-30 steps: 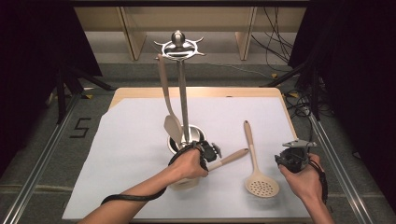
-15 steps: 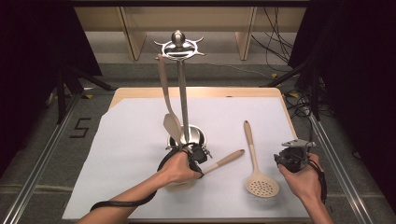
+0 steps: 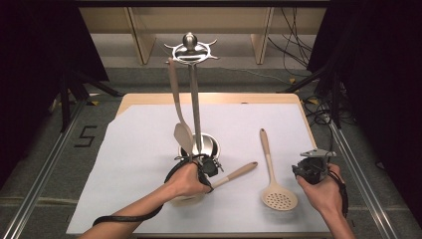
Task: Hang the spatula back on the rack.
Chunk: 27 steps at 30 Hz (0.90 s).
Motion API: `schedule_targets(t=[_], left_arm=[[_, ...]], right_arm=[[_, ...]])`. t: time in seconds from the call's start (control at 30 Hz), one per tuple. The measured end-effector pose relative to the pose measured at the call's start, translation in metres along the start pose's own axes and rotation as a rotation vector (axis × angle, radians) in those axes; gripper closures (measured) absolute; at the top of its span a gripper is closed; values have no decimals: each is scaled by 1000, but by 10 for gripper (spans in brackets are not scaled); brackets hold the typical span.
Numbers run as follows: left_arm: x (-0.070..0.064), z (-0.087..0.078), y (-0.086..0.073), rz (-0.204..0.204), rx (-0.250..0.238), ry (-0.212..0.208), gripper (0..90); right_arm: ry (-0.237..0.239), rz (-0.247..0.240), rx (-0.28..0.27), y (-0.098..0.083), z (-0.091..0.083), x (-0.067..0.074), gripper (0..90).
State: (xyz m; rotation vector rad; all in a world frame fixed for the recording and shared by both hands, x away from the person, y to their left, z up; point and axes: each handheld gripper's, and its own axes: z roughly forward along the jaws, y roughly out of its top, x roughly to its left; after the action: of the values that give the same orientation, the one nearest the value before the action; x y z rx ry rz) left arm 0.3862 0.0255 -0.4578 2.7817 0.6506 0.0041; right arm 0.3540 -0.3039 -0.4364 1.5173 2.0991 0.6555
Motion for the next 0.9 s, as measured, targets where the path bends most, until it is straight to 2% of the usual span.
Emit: schedule_targets(t=[0.03,0.07,0.17,0.23,0.3,0.33,0.37,0.43,0.53,0.67,0.73,0.77,0.8,0.87,0.9], left_arm=[[0,0,0,3,10,-2,750],[0,-1,0,5,21,-3,750],[-1,0,0,5,28,0,745],[-2,0,2,14,33,7,734],[-3,1,5,11,8,0,677],[-5,2,7,14,2,1,648],[-6,3,9,27,1,10,633],[-7,6,14,37,-2,15,626],[-8,7,20,41,-7,20,622],[-6,9,25,38,21,20,656],[-4,8,27,38,40,13,705],[-3,9,27,36,42,13,730],[-3,9,28,32,49,7,751],[-3,9,28,23,53,13,773],[-4,9,28,31,51,24,779]], right_arm=[[0,-1,-1,0,0,0,749],[23,-10,-1,0,1,-1,749],[4,-20,-13,1,0,-1,747],[-1,3,-1,0,-1,1,745],[0,2,0,0,0,0,745],[17,-15,-4,1,1,-1,745],[17,-15,-4,1,1,-1,745],[4,-16,-17,0,2,0,744],[12,-16,-12,0,2,0,744],[1,1,4,0,0,0,744],[6,5,5,0,0,0,744],[19,-12,-1,0,1,-1,744],[8,-20,-10,0,1,-1,744],[2,5,-8,0,0,0,744],[1,4,-10,-1,0,0,744]])
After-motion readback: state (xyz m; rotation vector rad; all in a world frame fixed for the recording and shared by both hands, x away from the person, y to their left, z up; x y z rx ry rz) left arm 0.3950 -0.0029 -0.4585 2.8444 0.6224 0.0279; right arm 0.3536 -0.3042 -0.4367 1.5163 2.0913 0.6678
